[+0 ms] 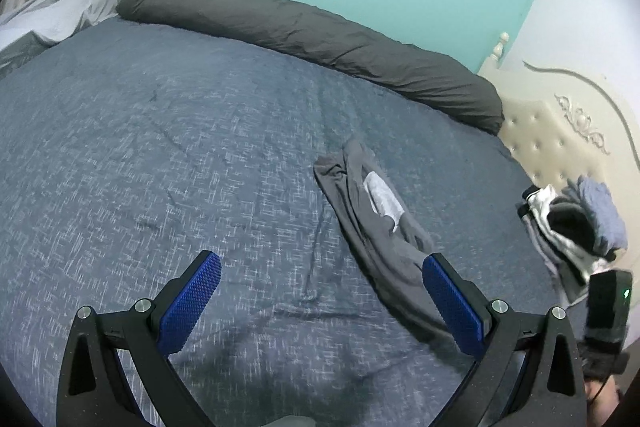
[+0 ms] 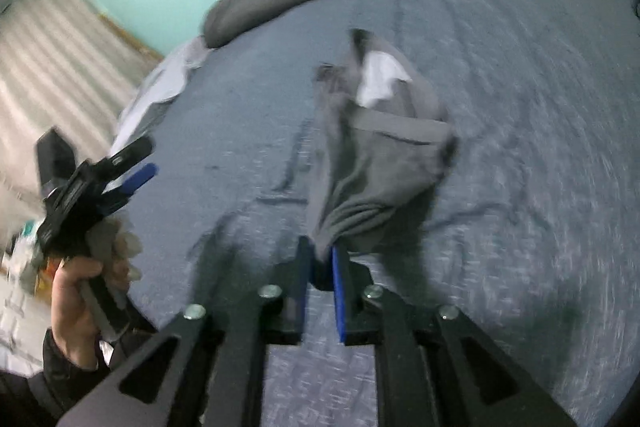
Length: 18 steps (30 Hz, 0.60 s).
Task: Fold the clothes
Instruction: 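Drag the grey T-shirt toward the bed edge with the right tool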
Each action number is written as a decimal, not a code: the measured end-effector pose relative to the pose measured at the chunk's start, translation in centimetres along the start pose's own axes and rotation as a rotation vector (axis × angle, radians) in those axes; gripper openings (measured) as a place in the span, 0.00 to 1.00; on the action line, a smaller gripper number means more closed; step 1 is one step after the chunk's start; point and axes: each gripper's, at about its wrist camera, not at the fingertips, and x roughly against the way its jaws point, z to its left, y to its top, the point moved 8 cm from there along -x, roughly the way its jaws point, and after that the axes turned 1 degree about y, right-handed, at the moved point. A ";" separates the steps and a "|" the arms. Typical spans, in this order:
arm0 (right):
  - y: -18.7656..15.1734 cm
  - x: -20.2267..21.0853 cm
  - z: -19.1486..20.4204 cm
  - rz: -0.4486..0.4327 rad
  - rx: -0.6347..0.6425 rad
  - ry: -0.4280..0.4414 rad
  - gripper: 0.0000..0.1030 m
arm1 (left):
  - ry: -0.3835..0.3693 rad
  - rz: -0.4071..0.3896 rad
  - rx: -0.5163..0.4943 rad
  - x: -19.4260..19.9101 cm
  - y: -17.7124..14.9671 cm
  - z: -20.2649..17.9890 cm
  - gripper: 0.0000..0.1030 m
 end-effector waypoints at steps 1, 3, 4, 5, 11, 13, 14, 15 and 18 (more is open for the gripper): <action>0.4 0.1 -0.7 -0.022 -0.021 -0.008 0.36 | 0.010 0.005 -0.004 -0.6 -0.1 0.1 1.00; 1.7 0.4 -1.5 -0.079 -0.048 -0.013 0.40 | 0.020 0.018 -0.013 -2.0 -0.3 0.3 1.00; 2.2 -0.1 -1.9 -0.089 -0.046 -0.025 0.41 | 0.021 0.027 -0.017 -2.9 -0.3 0.3 1.00; 2.7 -0.7 -2.4 -0.097 -0.043 -0.040 0.47 | 0.013 0.033 -0.021 -3.6 -0.3 0.4 1.00; 5.3 -4.8 -6.0 -0.132 -0.103 -0.076 0.57 | -0.001 0.065 -0.056 -7.2 0.2 0.3 1.00; 5.9 -6.2 -6.9 -0.136 -0.123 -0.063 0.58 | -0.007 0.073 -0.066 -8.3 0.4 0.4 1.00; 6.1 -6.8 -7.3 -0.131 -0.122 -0.069 0.58 | -0.010 0.078 -0.065 -8.8 0.4 0.6 1.00; 6.2 -7.3 -7.5 -0.132 -0.122 -0.075 0.58 | -0.008 0.086 -0.062 -9.3 0.4 0.8 1.00; 6.4 -8.6 -8.2 -0.136 -0.121 -0.091 0.58 | -0.005 0.107 -0.068 -10.6 0.1 1.2 1.00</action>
